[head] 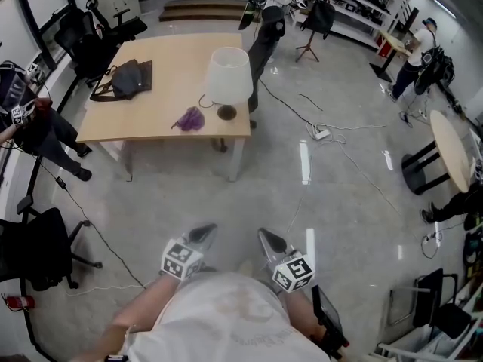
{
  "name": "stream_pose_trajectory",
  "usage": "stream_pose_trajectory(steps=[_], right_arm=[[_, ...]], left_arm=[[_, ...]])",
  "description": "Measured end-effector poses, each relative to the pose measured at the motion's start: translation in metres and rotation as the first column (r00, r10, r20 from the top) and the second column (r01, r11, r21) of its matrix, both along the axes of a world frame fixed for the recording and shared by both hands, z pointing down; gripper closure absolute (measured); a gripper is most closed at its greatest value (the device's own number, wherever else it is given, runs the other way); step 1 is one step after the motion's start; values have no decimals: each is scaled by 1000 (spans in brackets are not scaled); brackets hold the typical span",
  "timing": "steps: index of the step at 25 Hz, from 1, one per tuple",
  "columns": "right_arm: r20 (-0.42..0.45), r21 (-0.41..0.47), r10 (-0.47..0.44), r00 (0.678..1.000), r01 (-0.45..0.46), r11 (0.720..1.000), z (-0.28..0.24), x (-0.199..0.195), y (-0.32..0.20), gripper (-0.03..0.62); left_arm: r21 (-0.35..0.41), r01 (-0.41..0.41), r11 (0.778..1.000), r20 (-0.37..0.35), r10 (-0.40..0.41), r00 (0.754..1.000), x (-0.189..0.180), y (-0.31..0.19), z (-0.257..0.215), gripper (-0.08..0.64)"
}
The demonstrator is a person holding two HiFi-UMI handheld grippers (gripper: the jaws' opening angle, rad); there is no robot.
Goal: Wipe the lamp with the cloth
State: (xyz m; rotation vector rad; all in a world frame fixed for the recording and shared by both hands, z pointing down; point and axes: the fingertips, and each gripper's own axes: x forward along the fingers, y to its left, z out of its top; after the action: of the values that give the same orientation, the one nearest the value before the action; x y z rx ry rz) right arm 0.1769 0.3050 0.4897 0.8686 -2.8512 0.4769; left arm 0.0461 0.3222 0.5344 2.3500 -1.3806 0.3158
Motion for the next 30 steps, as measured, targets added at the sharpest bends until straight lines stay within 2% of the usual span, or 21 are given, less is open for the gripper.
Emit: stream_pose_trajectory(steps=[5, 7, 12, 20, 24, 27, 30], right_arm=[[-12, -38, -2, 1000, 1, 999, 11, -19, 13, 580], [-28, -38, -4, 1000, 3, 999, 9, -29, 12, 580], [-72, -37, -33, 997, 30, 999, 13, -61, 14, 580], [-104, -57, -61, 993, 55, 997, 13, -99, 17, 580], [-114, -61, -121, 986, 115, 992, 16, -121, 15, 580], [-116, -65, -152, 981, 145, 987, 21, -134, 4, 580], [-117, -83, -163, 980, 154, 985, 32, -140, -10, 579]], left_arm=[[-35, 0, 999, -7, -1, 1000, -18, 17, 4, 558], [-26, 13, 1000, -22, -14, 1000, -29, 16, -4, 558], [-8, 66, 998, -52, -67, 996, -63, 25, -10, 558], [-34, 177, 984, -32, -178, 983, -125, 50, -12, 558], [-27, 224, 974, -32, -224, 974, -149, 54, -11, 558], [-37, 241, 970, -30, -242, 970, -156, 42, -4, 558], [-34, 227, 973, -26, -228, 973, -150, 22, -3, 558]])
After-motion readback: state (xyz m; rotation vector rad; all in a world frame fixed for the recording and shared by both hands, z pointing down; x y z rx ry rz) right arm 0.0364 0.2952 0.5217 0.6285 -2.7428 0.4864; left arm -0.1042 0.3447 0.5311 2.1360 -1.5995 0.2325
